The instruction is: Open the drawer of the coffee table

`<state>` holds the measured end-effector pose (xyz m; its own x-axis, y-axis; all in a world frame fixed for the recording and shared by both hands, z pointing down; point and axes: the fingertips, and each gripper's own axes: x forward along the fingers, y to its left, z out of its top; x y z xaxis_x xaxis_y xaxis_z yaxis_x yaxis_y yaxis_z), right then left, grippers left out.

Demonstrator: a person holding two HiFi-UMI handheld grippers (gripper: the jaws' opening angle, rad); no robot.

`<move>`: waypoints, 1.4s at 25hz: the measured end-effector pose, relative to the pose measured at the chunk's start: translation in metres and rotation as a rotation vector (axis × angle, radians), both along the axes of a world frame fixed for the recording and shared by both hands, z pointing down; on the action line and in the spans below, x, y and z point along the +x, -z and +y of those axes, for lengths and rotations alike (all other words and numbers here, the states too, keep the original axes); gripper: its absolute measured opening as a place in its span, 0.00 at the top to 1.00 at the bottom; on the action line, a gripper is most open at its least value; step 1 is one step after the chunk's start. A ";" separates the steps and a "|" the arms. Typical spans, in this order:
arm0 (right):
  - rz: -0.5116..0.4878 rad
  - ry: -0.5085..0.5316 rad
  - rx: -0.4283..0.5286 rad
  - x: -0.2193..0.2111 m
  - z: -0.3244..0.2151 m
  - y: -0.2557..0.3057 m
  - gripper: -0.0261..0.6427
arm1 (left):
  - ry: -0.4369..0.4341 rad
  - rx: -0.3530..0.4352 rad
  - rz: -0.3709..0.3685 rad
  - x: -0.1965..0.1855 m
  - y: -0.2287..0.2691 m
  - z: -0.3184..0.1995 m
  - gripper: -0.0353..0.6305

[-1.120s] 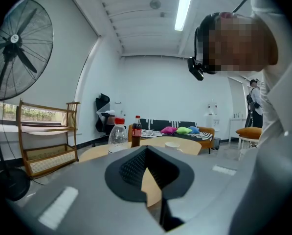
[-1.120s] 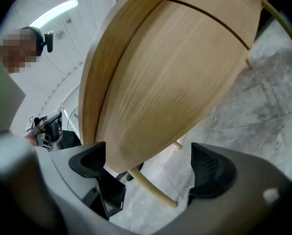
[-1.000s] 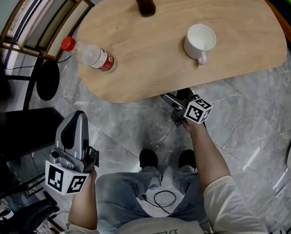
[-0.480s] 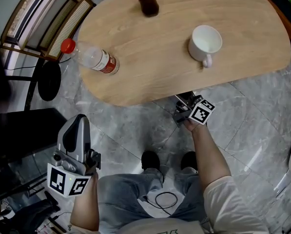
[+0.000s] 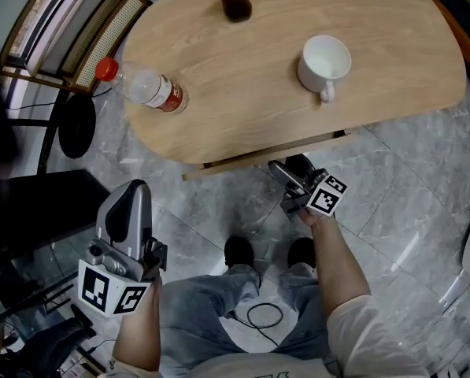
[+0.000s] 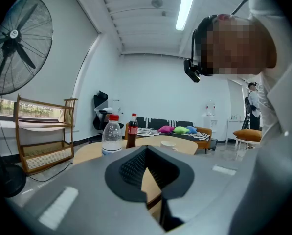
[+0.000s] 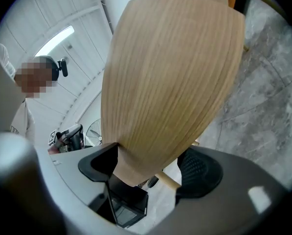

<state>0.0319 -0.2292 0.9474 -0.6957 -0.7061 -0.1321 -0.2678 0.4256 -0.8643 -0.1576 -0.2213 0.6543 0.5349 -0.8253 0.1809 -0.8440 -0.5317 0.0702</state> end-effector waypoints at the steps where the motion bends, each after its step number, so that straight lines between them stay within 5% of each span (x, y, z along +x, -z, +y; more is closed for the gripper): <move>1: 0.001 0.007 -0.008 0.000 0.009 0.000 0.39 | -0.006 -0.007 0.004 0.003 0.001 0.001 0.95; 16: 0.008 0.127 -0.102 0.006 0.132 0.000 0.39 | -0.069 -0.042 0.039 0.041 0.018 0.019 0.95; 35: 0.177 0.226 -0.179 0.005 0.154 -0.042 0.40 | -0.062 -0.038 0.036 0.031 0.017 0.023 0.95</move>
<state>0.0367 -0.0754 0.9891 -0.8381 -0.5328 0.1168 -0.3369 0.3372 -0.8791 -0.1267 -0.1979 0.6375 0.5917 -0.7832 0.1911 -0.8060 -0.5793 0.1214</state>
